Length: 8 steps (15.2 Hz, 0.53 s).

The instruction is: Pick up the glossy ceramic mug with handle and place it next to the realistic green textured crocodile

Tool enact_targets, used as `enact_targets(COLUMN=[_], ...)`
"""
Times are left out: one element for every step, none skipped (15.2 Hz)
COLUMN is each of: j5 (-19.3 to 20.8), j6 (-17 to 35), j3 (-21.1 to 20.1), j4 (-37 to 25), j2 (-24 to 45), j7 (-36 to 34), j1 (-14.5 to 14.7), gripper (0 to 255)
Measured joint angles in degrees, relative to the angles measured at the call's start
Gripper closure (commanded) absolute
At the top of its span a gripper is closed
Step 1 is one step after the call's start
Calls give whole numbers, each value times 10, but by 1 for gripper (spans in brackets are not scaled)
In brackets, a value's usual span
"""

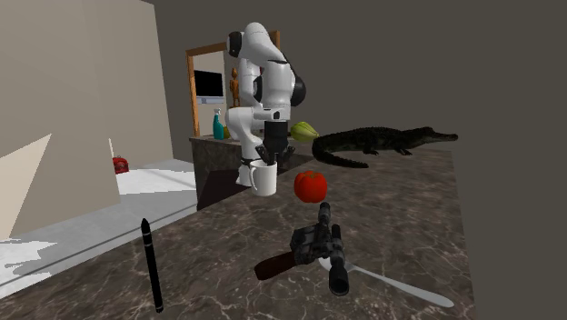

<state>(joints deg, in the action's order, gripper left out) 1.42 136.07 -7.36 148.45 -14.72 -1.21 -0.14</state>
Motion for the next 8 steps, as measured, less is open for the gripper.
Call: enact_targets(j5=[0, -1, -2, -3, -4, -5, -5, -6], j6=[-4, -12, -19, -27, -34, -43, -53, -61], j3=[0, 0, 0, 1, 1, 2, 3, 3], j4=[-2, -4, -7, -11, -13, -15, -21, -26], j2=[-2, -7, -12, -17, -22, -28, -32, -36], j7=[1, 1, 1, 3, 4, 4, 6, 7], j1=[0, 1, 1, 1, 2, 2, 2, 2], gripper=[255, 255, 255, 255, 255, 255, 255, 255])
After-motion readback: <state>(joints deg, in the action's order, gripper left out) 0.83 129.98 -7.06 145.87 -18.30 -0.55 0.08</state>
